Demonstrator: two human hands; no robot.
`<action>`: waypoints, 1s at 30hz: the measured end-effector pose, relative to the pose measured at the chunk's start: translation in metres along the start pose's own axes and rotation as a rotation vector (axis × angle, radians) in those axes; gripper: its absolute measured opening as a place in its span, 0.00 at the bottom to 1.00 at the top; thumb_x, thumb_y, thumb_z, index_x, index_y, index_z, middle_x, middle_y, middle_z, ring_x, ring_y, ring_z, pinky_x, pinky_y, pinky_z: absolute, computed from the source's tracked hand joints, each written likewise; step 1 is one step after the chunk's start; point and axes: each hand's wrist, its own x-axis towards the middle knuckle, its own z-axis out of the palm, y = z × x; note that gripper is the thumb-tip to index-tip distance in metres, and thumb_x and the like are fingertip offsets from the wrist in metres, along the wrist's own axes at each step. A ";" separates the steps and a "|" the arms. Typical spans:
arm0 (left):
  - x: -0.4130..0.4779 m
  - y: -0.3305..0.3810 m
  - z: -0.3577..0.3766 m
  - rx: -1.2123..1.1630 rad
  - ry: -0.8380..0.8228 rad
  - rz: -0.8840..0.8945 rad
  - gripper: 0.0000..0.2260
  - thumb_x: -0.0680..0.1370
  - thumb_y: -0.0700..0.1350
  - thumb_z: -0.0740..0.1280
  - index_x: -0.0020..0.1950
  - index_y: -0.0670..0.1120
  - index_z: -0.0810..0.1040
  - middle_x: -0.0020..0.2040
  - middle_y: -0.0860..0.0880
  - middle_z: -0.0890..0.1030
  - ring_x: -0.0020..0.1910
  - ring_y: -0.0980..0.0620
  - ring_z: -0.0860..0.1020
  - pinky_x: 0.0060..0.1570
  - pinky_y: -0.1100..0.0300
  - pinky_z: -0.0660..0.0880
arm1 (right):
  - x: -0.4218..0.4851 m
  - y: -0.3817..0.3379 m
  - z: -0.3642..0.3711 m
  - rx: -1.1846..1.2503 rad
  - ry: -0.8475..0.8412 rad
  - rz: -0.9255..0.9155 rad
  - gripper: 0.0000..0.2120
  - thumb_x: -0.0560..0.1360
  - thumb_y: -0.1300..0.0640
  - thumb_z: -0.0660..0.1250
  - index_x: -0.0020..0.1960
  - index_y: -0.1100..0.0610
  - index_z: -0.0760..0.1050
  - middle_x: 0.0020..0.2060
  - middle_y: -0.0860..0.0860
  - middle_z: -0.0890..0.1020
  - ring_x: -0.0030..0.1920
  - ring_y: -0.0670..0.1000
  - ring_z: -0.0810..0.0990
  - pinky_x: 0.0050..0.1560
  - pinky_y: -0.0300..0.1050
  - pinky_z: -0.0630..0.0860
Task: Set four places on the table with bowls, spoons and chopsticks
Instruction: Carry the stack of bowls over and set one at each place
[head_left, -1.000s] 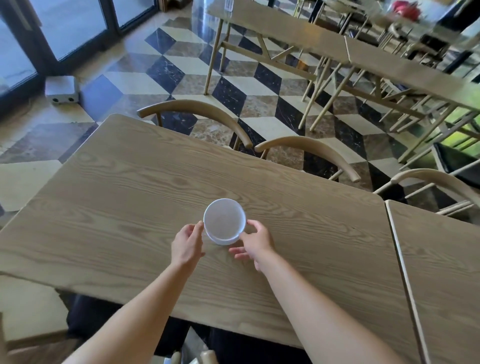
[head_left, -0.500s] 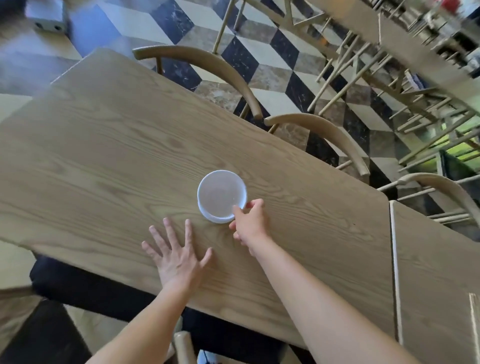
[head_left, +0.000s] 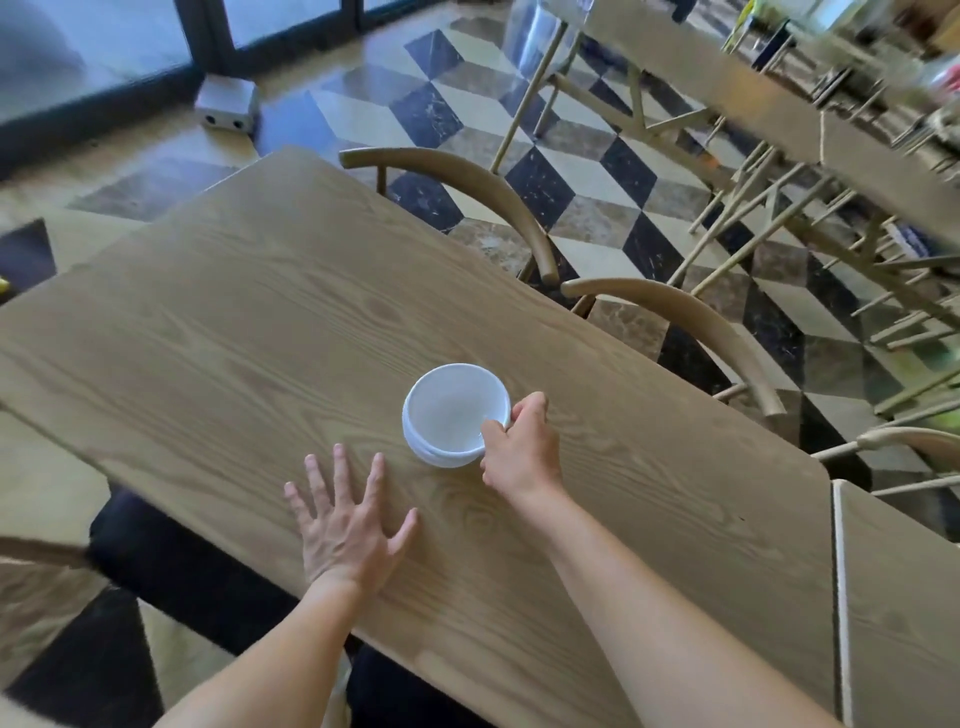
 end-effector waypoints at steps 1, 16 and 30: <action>0.000 0.000 0.000 -0.001 0.005 -0.004 0.40 0.69 0.74 0.56 0.78 0.57 0.64 0.81 0.41 0.57 0.79 0.32 0.48 0.74 0.32 0.40 | -0.003 0.003 -0.006 0.012 -0.002 0.000 0.10 0.73 0.58 0.60 0.42 0.51 0.58 0.37 0.58 0.76 0.39 0.66 0.81 0.39 0.66 0.78; -0.002 -0.001 -0.004 0.015 -0.001 0.002 0.40 0.71 0.76 0.51 0.79 0.59 0.58 0.82 0.41 0.53 0.79 0.35 0.43 0.72 0.39 0.30 | -0.098 0.140 -0.076 0.323 0.046 0.446 0.09 0.78 0.61 0.59 0.44 0.54 0.58 0.28 0.57 0.72 0.16 0.46 0.64 0.18 0.32 0.57; -0.004 0.000 -0.004 0.003 -0.011 -0.009 0.39 0.71 0.75 0.51 0.79 0.59 0.56 0.82 0.42 0.49 0.80 0.37 0.41 0.74 0.37 0.34 | -0.161 0.214 -0.068 0.317 0.000 0.565 0.10 0.77 0.66 0.55 0.43 0.54 0.57 0.30 0.56 0.68 0.18 0.44 0.63 0.19 0.35 0.58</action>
